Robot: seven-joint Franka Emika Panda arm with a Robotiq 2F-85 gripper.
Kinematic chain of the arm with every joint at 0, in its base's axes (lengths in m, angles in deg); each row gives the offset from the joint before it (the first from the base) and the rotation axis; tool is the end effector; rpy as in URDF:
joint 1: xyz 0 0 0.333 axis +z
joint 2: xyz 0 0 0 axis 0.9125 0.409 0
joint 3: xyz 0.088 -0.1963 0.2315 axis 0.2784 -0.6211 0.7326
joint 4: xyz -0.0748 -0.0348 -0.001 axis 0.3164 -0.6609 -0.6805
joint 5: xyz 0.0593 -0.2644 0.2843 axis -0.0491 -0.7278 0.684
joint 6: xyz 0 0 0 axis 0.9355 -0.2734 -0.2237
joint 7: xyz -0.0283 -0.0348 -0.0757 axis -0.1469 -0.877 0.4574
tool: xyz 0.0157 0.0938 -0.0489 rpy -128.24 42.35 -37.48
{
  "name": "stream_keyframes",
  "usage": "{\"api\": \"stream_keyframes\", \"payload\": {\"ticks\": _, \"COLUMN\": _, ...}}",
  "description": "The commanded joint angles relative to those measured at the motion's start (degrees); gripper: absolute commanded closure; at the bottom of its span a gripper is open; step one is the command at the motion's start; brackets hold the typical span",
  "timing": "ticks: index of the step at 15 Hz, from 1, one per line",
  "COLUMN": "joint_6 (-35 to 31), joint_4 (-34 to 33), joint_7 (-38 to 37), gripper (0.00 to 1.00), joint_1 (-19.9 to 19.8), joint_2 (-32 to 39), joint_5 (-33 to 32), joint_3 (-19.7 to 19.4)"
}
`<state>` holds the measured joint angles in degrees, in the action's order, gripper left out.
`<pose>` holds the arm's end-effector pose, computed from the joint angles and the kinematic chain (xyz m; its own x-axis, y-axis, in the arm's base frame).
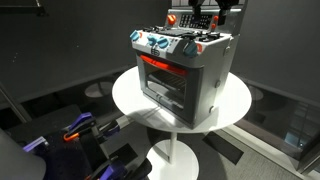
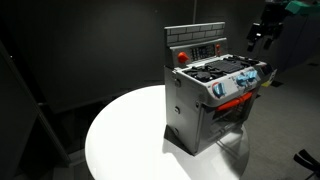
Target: Push the top right button on the toy stove
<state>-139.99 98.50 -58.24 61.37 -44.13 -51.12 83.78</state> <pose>0.5457 -0.0931 0.4510 0.9706 -0.2161 0.1063 -0.2167 -0.9762 -0.0060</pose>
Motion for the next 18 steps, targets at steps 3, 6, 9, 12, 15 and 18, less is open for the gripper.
{"api": "stream_keyframes", "payload": {"ticks": 3, "joint_6": 4.2, "joint_4": 7.6, "joint_7": 2.8, "gripper": 0.0, "joint_1": -0.6, "joint_2": -8.3, "joint_5": -3.0, "joint_3": -0.3}}
{"api": "stream_keyframes", "payload": {"ticks": 6, "joint_6": 4.4, "joint_4": 11.4, "joint_7": 3.1, "gripper": 0.0, "joint_1": -0.7, "joint_2": -11.9, "joint_5": -4.5, "joint_3": -0.2}}
{"api": "stream_keyframes", "payload": {"ticks": 9, "joint_6": 4.3, "joint_4": 14.4, "joint_7": 3.3, "gripper": 0.0, "joint_1": -0.7, "joint_2": -14.8, "joint_5": -5.7, "joint_3": -0.2}}
{"api": "stream_keyframes", "payload": {"ticks": 12, "joint_6": 4.3, "joint_4": 16.4, "joint_7": 3.6, "gripper": 0.0, "joint_1": -0.7, "joint_2": -16.9, "joint_5": -6.5, "joint_3": -0.1}}
{"api": "stream_keyframes", "payload": {"ticks": 15, "joint_6": 3.9, "joint_4": 15.5, "joint_7": 2.4, "gripper": 0.0, "joint_1": -0.5, "joint_2": -15.4, "joint_5": -5.3, "joint_3": 0.0}}
{"api": "stream_keyframes", "payload": {"ticks": 18, "joint_6": 3.9, "joint_4": 16.0, "joint_7": 2.4, "gripper": 0.0, "joint_1": -0.5, "joint_2": -15.7, "joint_5": -5.3, "joint_3": 0.0}}
